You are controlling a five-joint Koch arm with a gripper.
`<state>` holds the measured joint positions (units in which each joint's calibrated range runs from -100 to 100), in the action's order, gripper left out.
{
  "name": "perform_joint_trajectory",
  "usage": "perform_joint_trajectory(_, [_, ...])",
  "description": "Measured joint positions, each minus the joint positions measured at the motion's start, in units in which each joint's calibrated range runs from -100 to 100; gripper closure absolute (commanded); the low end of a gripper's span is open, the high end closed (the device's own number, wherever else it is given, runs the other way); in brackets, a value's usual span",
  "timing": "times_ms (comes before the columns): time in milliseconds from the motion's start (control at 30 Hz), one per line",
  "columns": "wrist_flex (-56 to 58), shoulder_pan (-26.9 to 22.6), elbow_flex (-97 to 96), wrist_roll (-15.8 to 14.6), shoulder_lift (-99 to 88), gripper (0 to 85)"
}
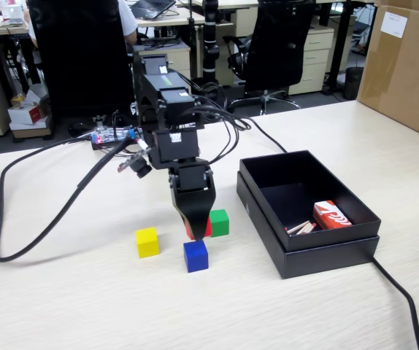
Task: Put the red cube on top of the blue cube
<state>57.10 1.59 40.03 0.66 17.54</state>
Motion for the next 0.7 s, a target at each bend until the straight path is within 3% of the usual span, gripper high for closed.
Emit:
perform_joint_trajectory(200, [-0.08,0.0,-0.09,0.0,0.13,77.5])
perform_joint_trajectory(667, [0.0,0.54,0.0,0.0,1.04,77.5])
perform_joint_trajectory(700, [0.0,0.54,0.0,0.0,1.04,71.4])
